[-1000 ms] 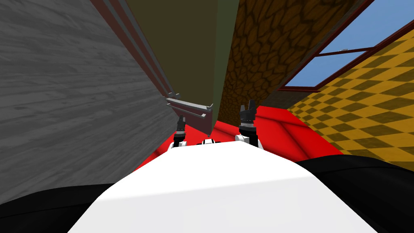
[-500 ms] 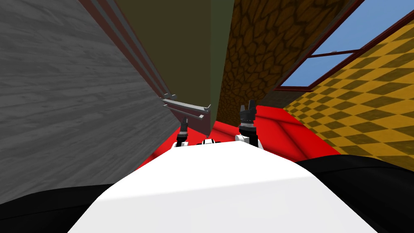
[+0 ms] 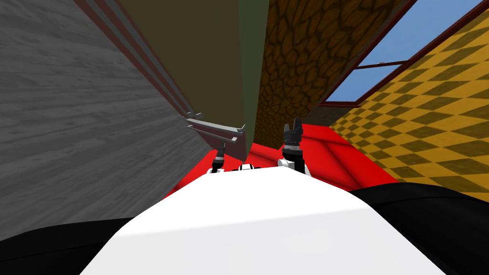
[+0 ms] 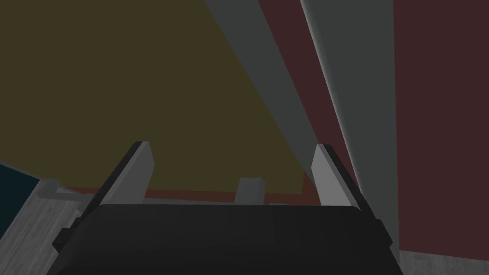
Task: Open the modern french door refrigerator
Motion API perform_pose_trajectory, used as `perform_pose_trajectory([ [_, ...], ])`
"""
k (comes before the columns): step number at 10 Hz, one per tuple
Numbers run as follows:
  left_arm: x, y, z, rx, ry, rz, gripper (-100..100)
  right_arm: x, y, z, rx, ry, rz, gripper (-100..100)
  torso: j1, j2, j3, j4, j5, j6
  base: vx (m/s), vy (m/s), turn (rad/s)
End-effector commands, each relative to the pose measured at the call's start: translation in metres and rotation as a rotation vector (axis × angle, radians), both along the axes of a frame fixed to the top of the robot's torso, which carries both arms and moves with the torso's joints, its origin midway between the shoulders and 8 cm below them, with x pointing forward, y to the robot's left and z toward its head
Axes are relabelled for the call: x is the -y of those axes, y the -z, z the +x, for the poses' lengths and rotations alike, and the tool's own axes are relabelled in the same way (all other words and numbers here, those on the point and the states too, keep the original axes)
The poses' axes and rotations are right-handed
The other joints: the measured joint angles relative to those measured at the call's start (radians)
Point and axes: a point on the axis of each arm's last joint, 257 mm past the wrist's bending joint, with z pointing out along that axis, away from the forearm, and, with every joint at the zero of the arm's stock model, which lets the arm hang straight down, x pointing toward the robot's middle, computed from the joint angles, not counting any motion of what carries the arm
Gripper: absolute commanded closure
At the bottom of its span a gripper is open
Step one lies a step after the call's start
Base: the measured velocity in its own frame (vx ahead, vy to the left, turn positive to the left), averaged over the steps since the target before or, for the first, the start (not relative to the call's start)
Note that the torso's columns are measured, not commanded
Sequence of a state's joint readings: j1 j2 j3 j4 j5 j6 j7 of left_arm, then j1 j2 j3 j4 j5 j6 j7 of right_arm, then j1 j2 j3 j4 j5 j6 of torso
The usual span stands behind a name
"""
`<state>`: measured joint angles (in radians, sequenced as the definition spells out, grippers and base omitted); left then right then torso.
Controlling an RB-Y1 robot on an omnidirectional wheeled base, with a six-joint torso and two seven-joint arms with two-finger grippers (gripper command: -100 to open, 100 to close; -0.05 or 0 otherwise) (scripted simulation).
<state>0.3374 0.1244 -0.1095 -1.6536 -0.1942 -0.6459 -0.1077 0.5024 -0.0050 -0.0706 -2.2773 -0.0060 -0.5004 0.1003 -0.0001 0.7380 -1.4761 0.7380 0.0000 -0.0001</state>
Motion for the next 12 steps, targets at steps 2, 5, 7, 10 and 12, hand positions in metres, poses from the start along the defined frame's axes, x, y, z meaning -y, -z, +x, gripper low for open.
perform_pose_trajectory([
  [2, 0.013, 0.034, 0.003, -0.052, 0.031, 0.040, -100, 0.000, 0.000, 0.000, 0.000, 0.000, 0.000, 0, 0.000, 0.000, 0.000, 0.000, 0.000, 0.000, 0.055, -0.046, -0.075],
  [5, 0.022, 0.062, 0.002, -0.097, 0.054, 0.068, -100, 0.000, 0.000, 0.000, 0.000, 0.000, 0.000, 0, 0.000, 0.001, 0.000, 0.000, 0.000, 0.000, 0.045, -0.038, -0.062],
  [7, 0.024, 0.069, 0.001, -0.107, 0.061, 0.076, -100, 0.000, 0.000, 0.000, 0.000, 0.000, 0.000, 0, 0.000, 0.000, 0.000, 0.000, 0.000, 0.000, 0.033, -0.029, -0.033],
  [10, 0.027, 0.079, -0.001, -0.125, 0.071, 0.089, -100, 0.000, 0.000, 0.000, 0.000, 0.000, 0.000, 0, 0.000, 0.000, 0.000, 0.000, 0.000, 0.000, 0.021, -0.020, -0.034],
  [12, 0.025, 0.070, 0.009, -0.125, 0.067, 0.090, -100, 0.000, 0.000, 0.000, 0.000, 0.000, 0.000, 0, 0.000, 0.000, 0.000, 0.000, 0.000, 0.000, 0.035, -0.020, -0.021],
])
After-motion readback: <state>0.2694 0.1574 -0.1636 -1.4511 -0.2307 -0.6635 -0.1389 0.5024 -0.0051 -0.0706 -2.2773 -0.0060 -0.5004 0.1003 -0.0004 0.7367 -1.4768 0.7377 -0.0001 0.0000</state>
